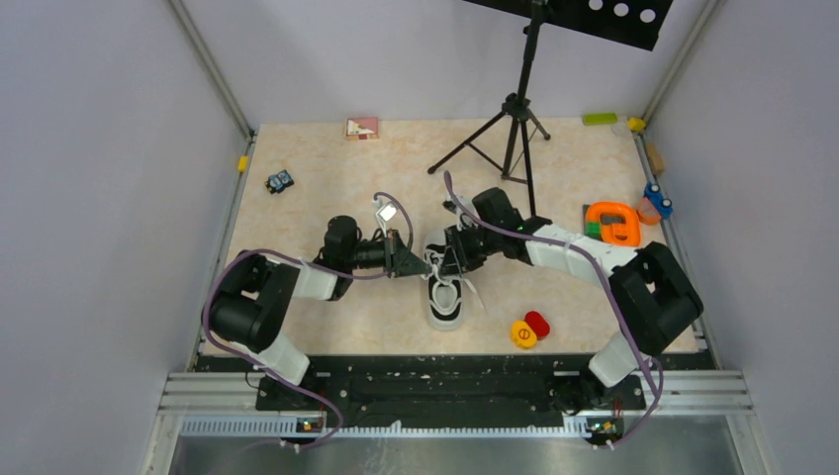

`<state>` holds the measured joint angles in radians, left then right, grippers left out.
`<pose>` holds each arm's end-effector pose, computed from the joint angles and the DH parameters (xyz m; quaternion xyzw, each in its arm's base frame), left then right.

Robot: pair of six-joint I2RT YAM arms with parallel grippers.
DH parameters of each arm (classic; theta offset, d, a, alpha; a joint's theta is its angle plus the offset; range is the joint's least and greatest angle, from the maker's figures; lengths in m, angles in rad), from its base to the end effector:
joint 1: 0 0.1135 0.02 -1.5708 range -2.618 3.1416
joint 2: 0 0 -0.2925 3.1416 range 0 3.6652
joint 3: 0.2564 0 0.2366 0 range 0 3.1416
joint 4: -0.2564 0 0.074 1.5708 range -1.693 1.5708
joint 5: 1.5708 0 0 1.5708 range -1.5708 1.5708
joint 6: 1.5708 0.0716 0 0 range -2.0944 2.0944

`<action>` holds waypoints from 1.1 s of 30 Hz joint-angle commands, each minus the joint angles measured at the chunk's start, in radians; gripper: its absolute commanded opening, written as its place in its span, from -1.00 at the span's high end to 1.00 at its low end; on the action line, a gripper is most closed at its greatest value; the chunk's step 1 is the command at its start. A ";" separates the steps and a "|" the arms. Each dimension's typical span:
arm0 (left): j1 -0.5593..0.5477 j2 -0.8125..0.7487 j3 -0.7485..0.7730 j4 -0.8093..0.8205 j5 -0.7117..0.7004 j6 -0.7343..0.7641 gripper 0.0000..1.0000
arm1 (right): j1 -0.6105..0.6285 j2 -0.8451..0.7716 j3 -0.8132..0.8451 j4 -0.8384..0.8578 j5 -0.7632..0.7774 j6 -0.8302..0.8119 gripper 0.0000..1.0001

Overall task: Tie the shoes
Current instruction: Cross the shoelace with the shoelace.

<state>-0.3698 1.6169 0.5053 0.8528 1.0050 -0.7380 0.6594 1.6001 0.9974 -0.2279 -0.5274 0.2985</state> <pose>0.2554 -0.1638 0.1984 0.1617 0.7365 -0.6058 0.2539 0.2488 0.2385 0.2252 -0.2543 0.8685 0.3766 0.1979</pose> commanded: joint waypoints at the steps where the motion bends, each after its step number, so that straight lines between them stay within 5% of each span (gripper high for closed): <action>1: 0.006 -0.024 0.027 0.031 0.006 0.008 1.00 | 0.025 0.002 0.044 -0.004 0.007 -0.042 0.50; 25: 0.008 -0.022 0.030 0.032 0.019 0.001 1.00 | 0.072 0.015 0.067 -0.008 0.161 -0.083 0.41; 30: 0.008 -0.024 0.026 0.032 0.016 0.001 1.00 | 0.079 0.027 0.065 0.003 0.142 -0.074 0.56; 33: 0.008 -0.026 0.023 0.032 0.017 0.001 1.00 | 0.080 0.031 0.062 0.016 0.125 -0.064 0.87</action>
<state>-0.3672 1.6169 0.5053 0.8528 1.0054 -0.7383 0.7227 1.6176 1.0176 -0.2569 -0.3801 0.2295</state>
